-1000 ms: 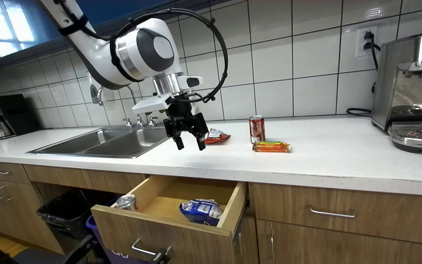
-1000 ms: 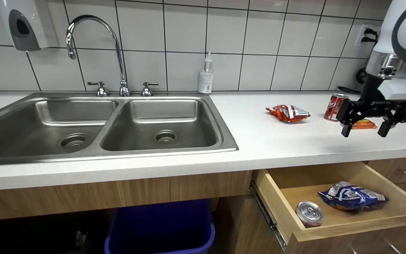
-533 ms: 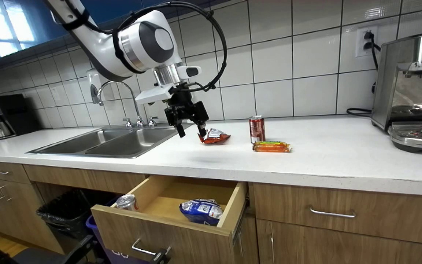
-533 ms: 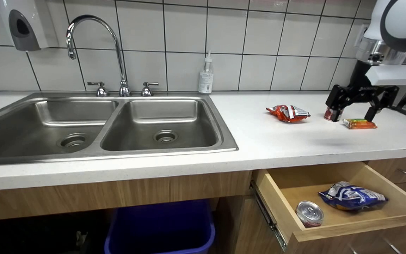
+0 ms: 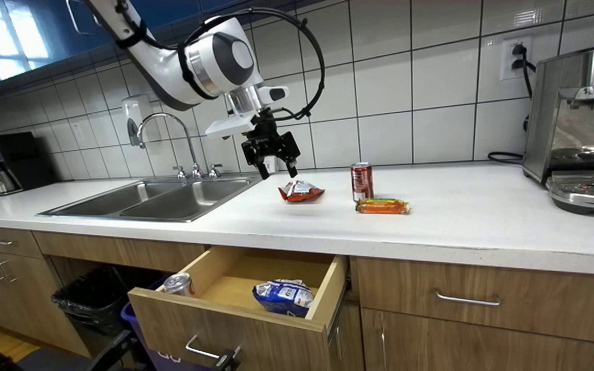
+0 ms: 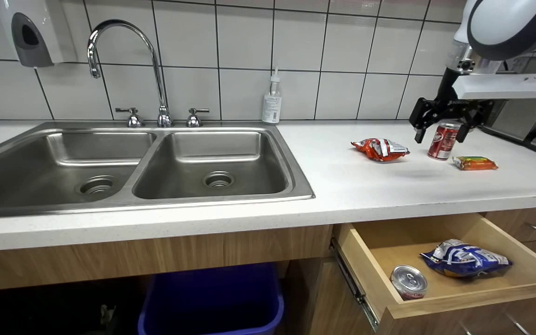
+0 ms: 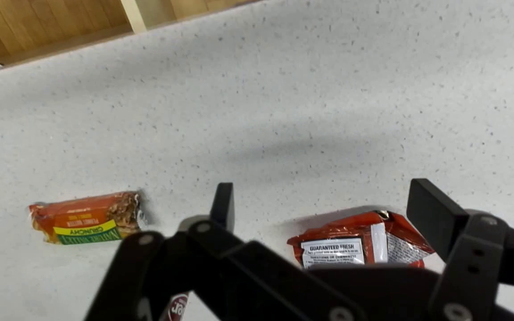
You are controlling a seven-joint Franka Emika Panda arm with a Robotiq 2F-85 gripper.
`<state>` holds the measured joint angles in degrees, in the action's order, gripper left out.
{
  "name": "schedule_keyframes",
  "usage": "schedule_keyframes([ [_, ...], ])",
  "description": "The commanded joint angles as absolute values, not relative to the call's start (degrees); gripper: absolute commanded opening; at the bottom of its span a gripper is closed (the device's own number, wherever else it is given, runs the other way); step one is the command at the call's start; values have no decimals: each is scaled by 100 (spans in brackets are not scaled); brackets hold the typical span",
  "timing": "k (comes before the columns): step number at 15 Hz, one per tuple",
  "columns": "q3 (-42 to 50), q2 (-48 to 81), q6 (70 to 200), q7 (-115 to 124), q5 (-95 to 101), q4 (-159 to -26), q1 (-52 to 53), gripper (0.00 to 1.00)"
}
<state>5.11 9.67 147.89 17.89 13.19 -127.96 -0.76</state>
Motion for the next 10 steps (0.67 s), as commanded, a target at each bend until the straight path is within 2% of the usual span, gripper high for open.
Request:
schedule_keyframes([
  [1,519,1602,14585,1815,1239,-11918,8,100],
  [10,574,2744,14261,1752,984,-10312,148,100],
])
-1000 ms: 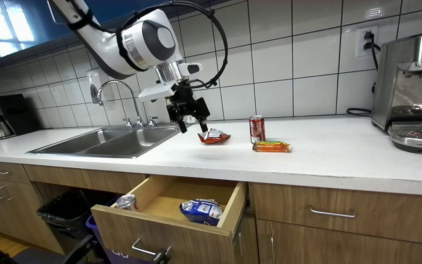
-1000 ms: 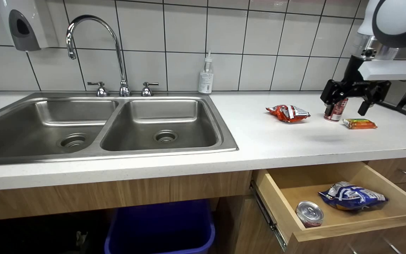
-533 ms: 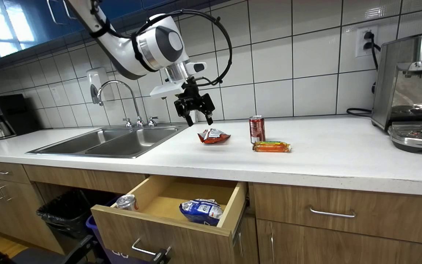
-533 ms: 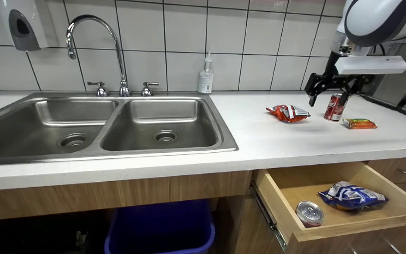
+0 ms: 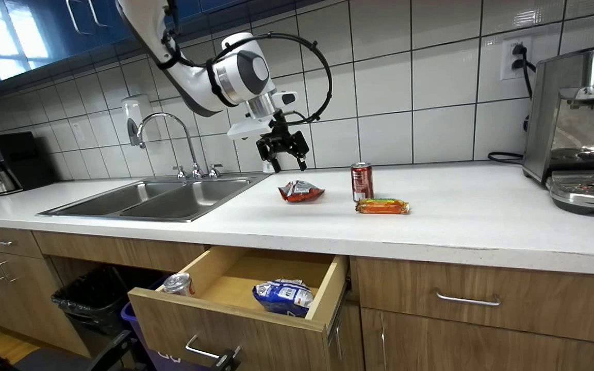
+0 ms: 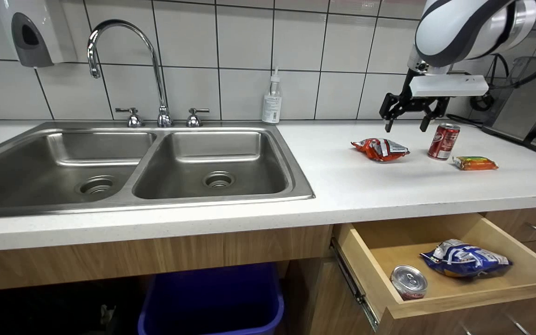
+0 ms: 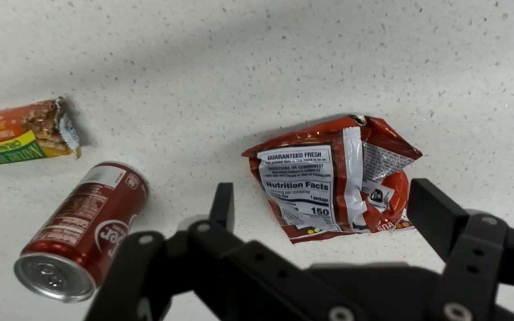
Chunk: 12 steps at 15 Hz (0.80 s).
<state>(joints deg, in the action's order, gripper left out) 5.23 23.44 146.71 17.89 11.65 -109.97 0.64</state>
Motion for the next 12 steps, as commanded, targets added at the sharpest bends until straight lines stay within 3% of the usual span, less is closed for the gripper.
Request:
schedule_keyframes([
  [1,581,2848,14195,1761,948,-10161,158,100],
  [12,605,3043,14144,1737,928,-9945,184,100],
])
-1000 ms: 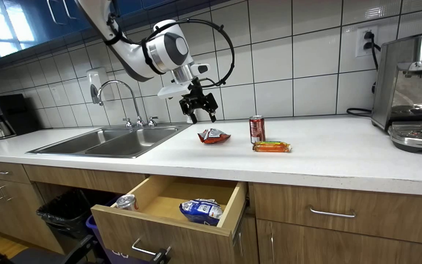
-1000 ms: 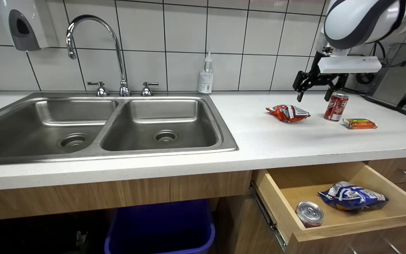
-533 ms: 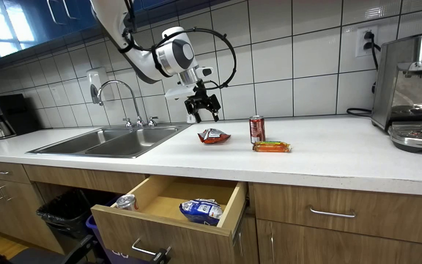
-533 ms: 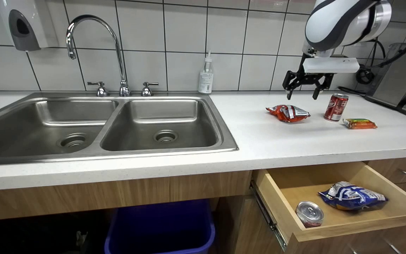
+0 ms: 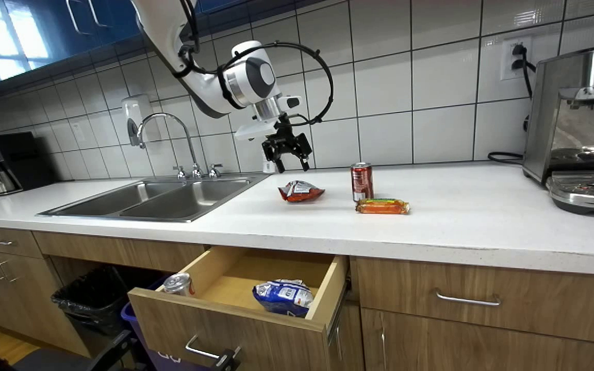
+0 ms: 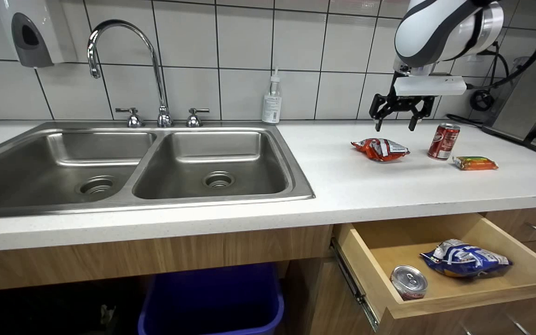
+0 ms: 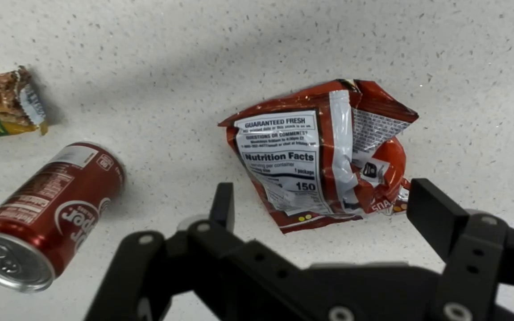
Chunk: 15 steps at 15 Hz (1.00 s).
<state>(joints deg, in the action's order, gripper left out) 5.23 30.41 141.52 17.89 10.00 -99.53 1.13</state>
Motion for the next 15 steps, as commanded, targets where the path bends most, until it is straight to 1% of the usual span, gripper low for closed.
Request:
schedule_keyframes([
  [1,605,3044,14142,1737,928,-9943,184,100],
  [7,684,3132,14259,1822,981,-9812,234,100],
  [15,657,3674,14152,1730,907,-9148,232,100],
])
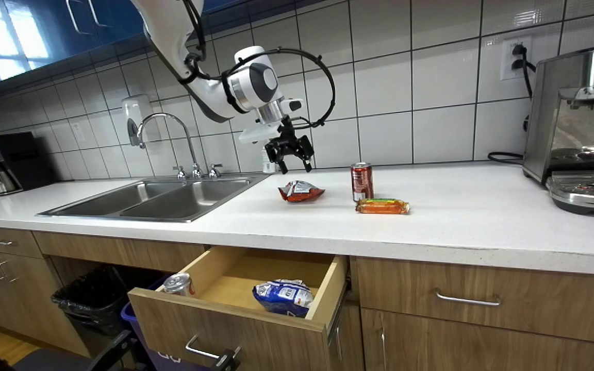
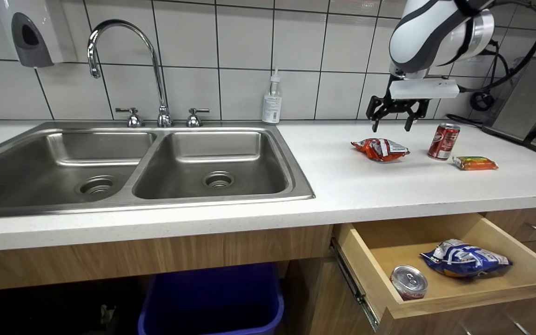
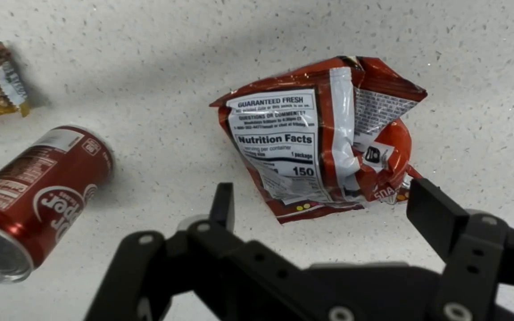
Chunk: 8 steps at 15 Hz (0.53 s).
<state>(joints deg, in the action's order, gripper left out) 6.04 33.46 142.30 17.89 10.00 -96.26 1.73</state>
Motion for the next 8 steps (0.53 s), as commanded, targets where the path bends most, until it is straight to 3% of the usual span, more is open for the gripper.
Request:
schedule_keyframes([
  [1,651,3765,14135,1717,894,-9026,231,100],
  [8,640,4393,13944,1680,824,-8210,228,100],
])
